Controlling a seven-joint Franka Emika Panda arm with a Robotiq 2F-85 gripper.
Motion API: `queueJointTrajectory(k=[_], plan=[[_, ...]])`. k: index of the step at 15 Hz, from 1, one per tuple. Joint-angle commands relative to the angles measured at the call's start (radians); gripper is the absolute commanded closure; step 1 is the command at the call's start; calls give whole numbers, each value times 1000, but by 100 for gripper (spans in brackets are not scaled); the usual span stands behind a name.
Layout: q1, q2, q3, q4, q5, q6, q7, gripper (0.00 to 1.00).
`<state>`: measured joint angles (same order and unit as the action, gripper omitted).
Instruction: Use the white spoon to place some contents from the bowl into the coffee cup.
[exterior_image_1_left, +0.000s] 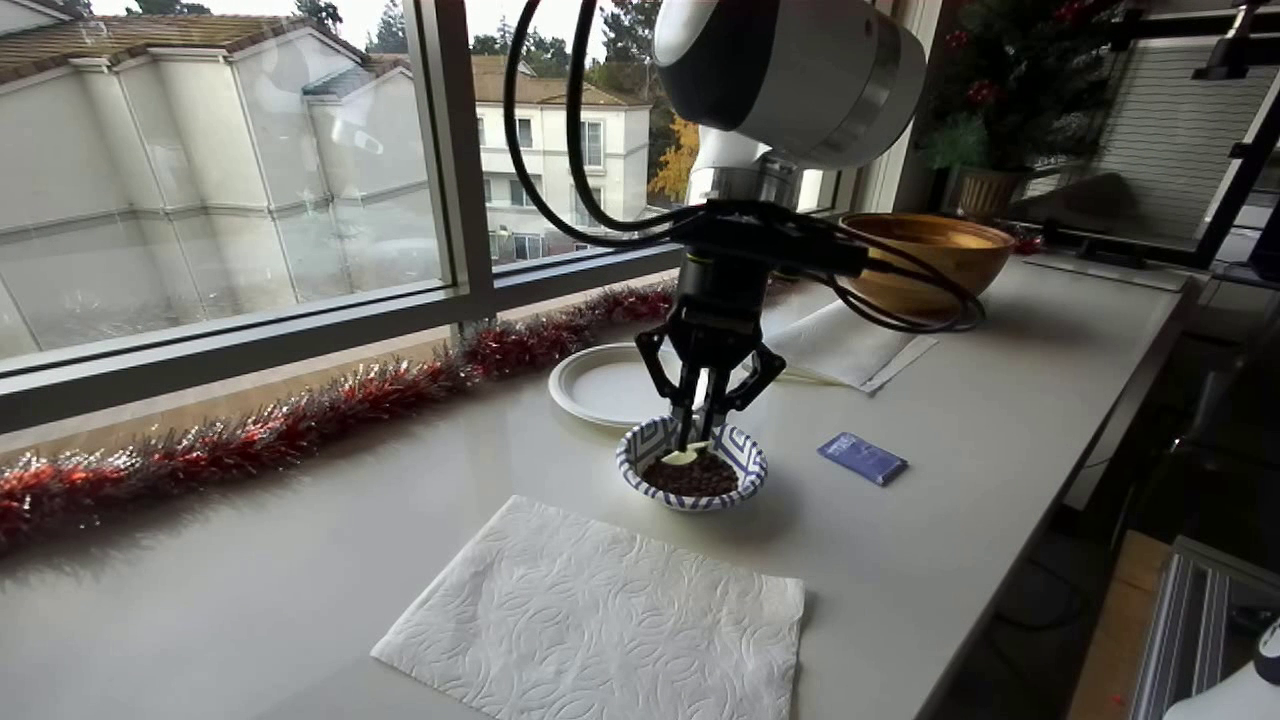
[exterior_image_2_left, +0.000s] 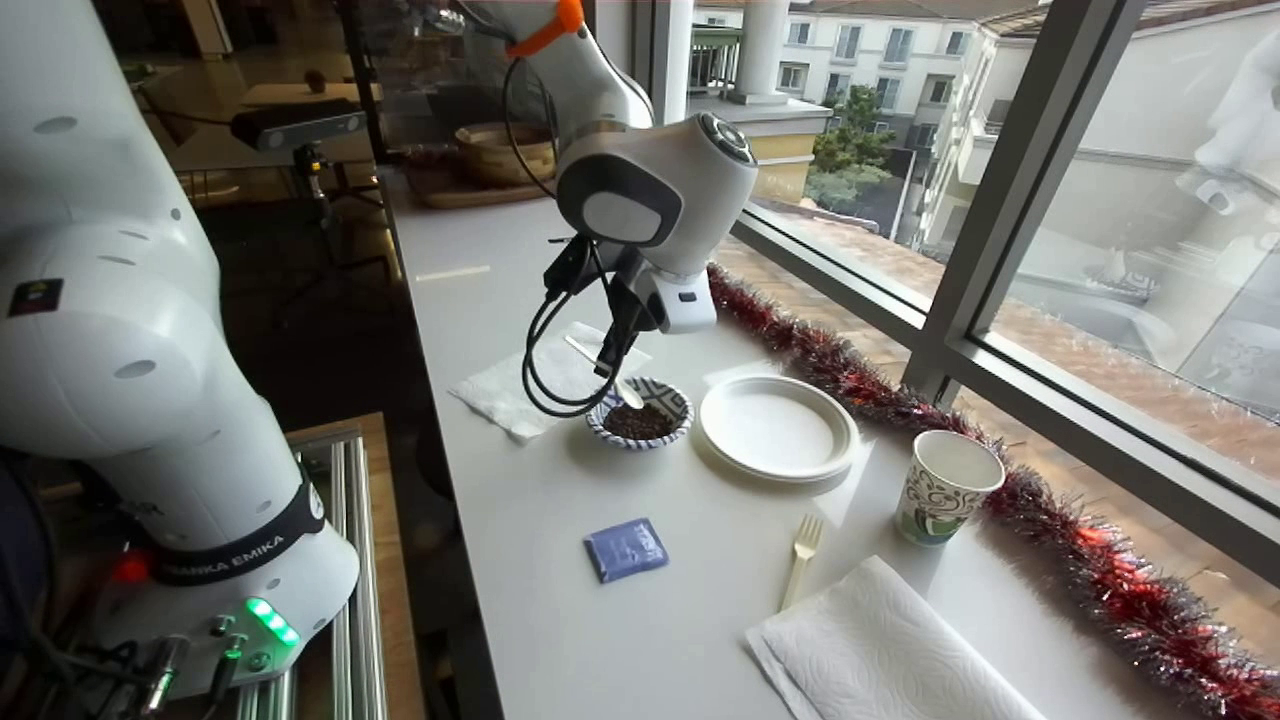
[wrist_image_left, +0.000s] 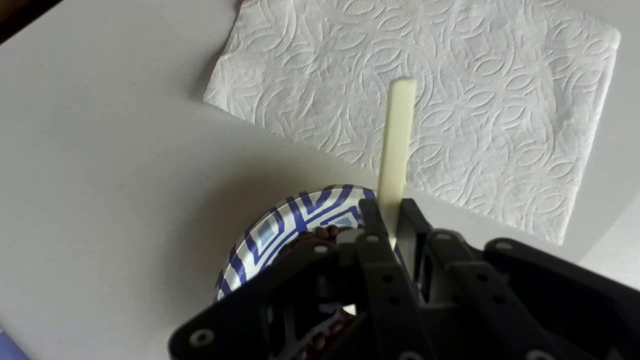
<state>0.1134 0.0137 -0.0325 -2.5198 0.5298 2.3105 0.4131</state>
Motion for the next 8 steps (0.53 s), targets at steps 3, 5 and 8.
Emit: queueJointTrajectory(k=[3, 5, 8], plan=[[-49, 93, 26, 78, 55, -97, -36, 97], [-55, 102, 28, 87, 59, -123, -29, 97], [-67, 109, 27, 108, 73, -189, -43, 97]])
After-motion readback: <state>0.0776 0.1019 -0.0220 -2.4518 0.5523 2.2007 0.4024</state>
